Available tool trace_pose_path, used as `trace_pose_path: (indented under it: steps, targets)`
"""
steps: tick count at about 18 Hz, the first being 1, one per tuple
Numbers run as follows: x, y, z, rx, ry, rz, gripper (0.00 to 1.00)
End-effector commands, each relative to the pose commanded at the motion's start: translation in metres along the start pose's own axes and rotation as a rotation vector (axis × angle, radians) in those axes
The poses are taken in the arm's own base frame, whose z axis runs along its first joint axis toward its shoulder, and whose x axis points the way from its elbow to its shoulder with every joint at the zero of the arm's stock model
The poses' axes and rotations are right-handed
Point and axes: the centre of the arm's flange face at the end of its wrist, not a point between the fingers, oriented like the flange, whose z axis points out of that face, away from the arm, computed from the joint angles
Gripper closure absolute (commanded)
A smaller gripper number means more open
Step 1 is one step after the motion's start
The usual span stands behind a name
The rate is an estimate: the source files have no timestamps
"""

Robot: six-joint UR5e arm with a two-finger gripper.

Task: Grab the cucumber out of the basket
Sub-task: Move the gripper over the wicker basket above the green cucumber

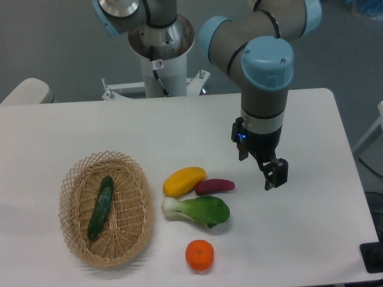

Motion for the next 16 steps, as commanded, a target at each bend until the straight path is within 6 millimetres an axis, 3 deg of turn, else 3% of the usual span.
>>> trace_pose_path:
  steps: [4,8,10,14,16]
  targets:
    - [0.004,0.001,0.006,-0.015,0.011,0.006,0.00]
    - [0.018,-0.027,0.019,-0.003,0.036,0.017,0.00]
    - [0.027,-0.045,0.026,0.000,0.053,-0.065,0.00]
    - [0.043,-0.099,0.035,-0.015,0.072,-0.329,0.00]
    - [0.059,-0.129,0.050,-0.096,0.074,-0.382,0.00]
